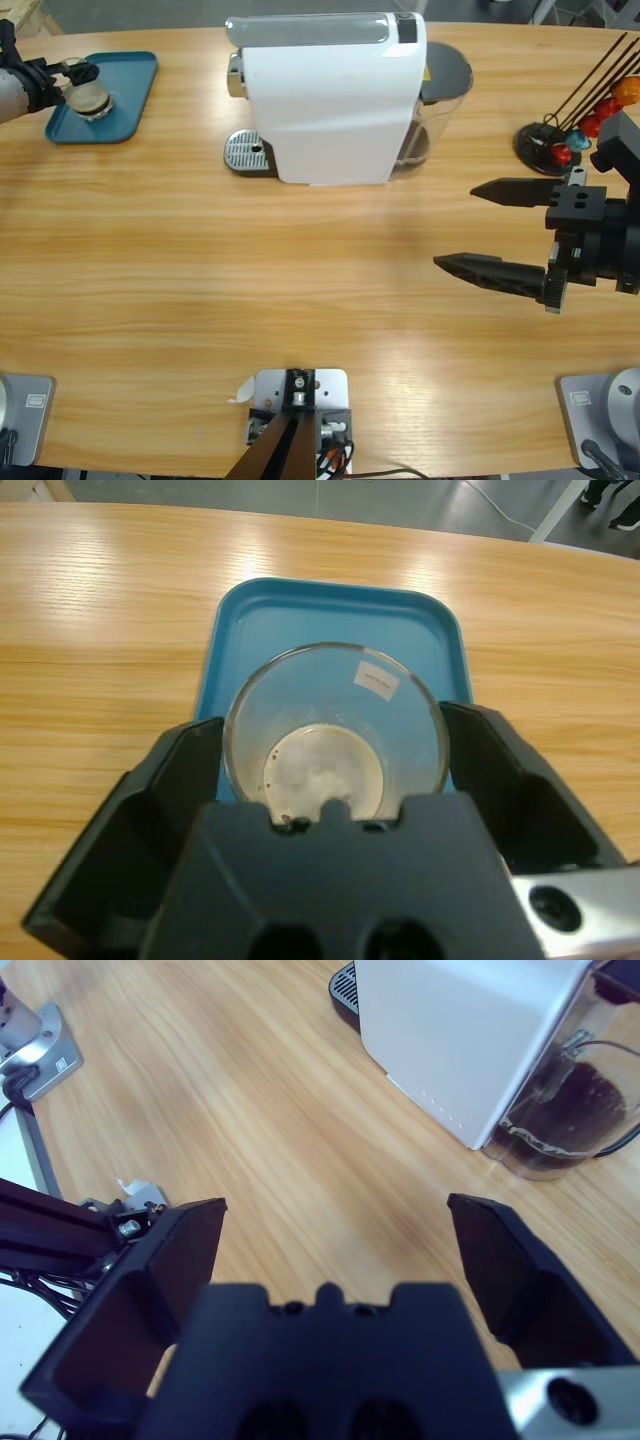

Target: Pour coffee

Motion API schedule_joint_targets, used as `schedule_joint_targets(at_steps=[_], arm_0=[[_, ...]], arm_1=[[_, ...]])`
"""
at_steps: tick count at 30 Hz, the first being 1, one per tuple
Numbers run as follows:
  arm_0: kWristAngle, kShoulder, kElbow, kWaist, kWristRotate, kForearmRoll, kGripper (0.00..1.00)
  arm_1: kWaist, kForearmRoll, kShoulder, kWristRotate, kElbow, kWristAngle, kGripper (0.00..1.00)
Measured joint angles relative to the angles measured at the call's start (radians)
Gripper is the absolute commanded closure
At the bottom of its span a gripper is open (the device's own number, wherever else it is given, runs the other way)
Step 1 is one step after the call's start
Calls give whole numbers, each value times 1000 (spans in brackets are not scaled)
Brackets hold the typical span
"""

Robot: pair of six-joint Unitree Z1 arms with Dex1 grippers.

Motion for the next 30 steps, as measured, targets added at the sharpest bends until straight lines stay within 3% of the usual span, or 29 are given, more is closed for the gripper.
schedule_joint_targets(at_steps=[8,10,13,17,19,25,30], arm_0=[[-25,-76,72,-10,0,31,36],[-32,-202,76,-18,1,155,36],[-54,-444,-3,-52,22,501,46],[-190,-669,-233,-163,41,1020,55],[-282,-710,-296,-246,48,1184,60],[-326,-788,-307,-504,61,1366,72],[-287,-867,-225,-615,86,1405,105]], arm_1=[[0,0,0,0,0,-3,0],[0,-1,0,1,0,-5,0],[0,-2,0,3,0,-7,0],[0,-15,0,3,1,-8,0],[0,-22,-1,6,1,-8,0],[1,71,7,25,-67,-10,0],[1,191,71,13,-159,-11,0]])
